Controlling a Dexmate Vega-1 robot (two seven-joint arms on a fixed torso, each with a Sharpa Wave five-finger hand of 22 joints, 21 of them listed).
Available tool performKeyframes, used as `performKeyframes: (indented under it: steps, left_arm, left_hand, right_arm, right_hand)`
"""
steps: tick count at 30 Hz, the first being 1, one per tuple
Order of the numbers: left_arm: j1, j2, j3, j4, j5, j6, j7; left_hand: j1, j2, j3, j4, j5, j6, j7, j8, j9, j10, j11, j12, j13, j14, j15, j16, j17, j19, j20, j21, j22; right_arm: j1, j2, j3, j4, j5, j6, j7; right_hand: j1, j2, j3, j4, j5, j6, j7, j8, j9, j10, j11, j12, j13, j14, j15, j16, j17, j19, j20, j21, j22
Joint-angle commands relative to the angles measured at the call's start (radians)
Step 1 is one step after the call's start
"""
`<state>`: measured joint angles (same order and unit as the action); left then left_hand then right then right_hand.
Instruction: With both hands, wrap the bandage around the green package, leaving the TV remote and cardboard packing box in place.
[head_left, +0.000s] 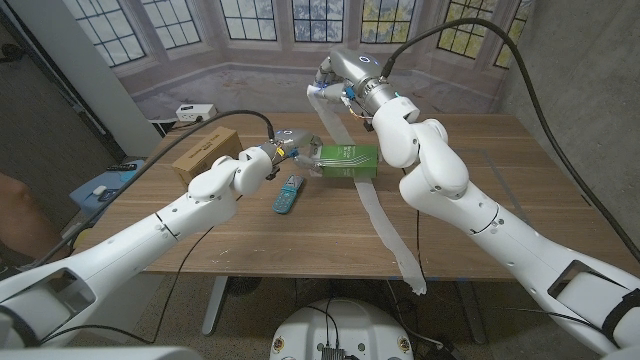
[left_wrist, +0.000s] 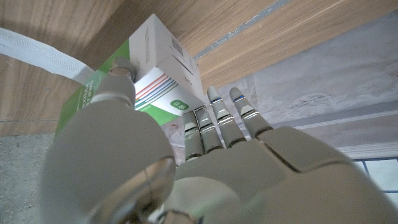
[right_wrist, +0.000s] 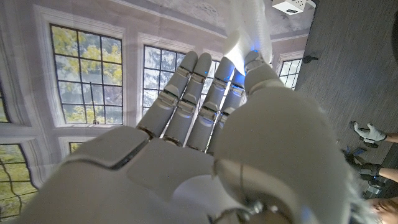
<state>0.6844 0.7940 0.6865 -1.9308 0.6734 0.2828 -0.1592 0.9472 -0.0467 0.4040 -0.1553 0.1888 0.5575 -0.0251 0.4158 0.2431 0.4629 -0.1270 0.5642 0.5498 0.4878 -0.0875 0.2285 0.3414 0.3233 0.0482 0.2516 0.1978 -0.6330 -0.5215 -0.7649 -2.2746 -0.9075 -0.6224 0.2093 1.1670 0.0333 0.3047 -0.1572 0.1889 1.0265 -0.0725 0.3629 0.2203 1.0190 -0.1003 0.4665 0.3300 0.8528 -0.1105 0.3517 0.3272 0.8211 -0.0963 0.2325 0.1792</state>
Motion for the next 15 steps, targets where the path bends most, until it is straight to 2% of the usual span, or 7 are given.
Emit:
performKeyframes:
  steps: [1, 15]
  left_arm:
    - [-0.038, -0.028, 0.02, 0.039, -0.005, -0.018, 0.009]
    - [-0.083, -0.048, 0.041, 0.083, -0.01, -0.047, 0.003]
  left_hand:
    - [0.03, 0.059, 0.002, 0.005, 0.005, 0.077, -0.002, 0.101, 0.006, 0.008, 0.001, 0.002, 0.004, 0.004, 0.004, -0.001, 0.002, -0.001, 0.003, -0.001, 0.003]
    - [0.029, 0.059, 0.002, 0.005, 0.005, 0.075, -0.002, 0.103, 0.006, 0.008, 0.002, 0.001, 0.006, 0.003, 0.006, -0.003, 0.003, -0.002, 0.004, -0.001, 0.003]
  right_arm:
    - [-0.048, 0.0, 0.017, -0.056, -0.007, -0.04, 0.014]
    - [-0.089, -0.004, 0.02, -0.084, -0.01, -0.071, 0.009]
  right_hand:
    - [-0.001, 0.009, -0.004, 0.003, 0.004, 0.007, 0.004, 0.003, 0.002, 0.005, 0.007, 0.006, 0.003, 0.01, -0.111, 0.002, 0.003, 0.011, -0.008, 0.005, 0.002]
    - [-0.001, 0.011, -0.007, 0.001, 0.005, 0.01, 0.006, 0.001, 0.002, 0.007, 0.008, 0.006, 0.004, 0.012, -0.111, 0.002, 0.004, 0.012, -0.007, 0.005, 0.002]
